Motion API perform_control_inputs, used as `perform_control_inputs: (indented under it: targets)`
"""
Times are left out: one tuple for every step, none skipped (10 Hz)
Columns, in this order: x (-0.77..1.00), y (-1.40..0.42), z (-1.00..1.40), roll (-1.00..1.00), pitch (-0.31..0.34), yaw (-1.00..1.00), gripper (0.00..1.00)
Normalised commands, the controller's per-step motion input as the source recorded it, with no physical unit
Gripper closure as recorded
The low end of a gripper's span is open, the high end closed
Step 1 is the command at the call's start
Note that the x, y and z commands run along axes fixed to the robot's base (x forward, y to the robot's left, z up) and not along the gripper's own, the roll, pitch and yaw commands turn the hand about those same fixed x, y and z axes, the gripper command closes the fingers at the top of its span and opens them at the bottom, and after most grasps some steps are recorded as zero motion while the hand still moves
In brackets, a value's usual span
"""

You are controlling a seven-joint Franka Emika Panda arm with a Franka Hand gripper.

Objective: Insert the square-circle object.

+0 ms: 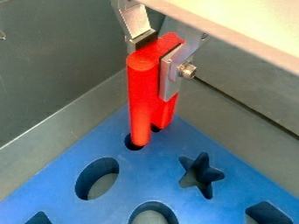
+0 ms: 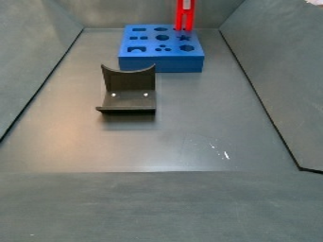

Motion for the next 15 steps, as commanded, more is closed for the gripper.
perform_control_inputs:
  targets:
    - [0.32, -0.07, -0.45, 0.00, 0.030, 0.19, 1.00]
    - [0.25, -0.06, -0.43, 0.00, 0.036, 0.17, 1.00]
    - [0.23, -0.08, -0.46, 0.00, 0.026, 0.17, 1.00]
    - [0.14, -0.03, -0.50, 0.00, 0.004, 0.15, 1.00]
    - [0.00, 0.00, -0.74, 0.07, 0.000, 0.10, 1.00]
    - [-0.08, -0.05, -1.00, 0.14, -0.074, 0.03, 1.00]
    - [-0.13, -0.12, -1.00, 0.13, -0.036, 0.00, 1.00]
    - [-0.13, -0.21, -1.00, 0.08, -0.024, 0.00, 1.00]
    - [-0.13, -0.30, -1.00, 0.06, -0.004, 0.00, 1.00]
    - [-0.14, -0.34, -1.00, 0.03, 0.000, 0.00, 1.00]
    - [-0.13, -0.35, -1.00, 0.02, 0.000, 0.00, 1.00]
    - [-0.15, -0.39, -1.00, 0.00, 0.000, 0.00, 1.00]
    - [-0.13, -0.08, -0.96, -0.08, -0.044, 0.00, 1.00]
    - [0.00, 0.00, -0.06, -0.02, -0.057, 0.00, 1.00]
    - [0.00, 0.00, 0.00, 0.00, 0.000, 0.00, 1.00]
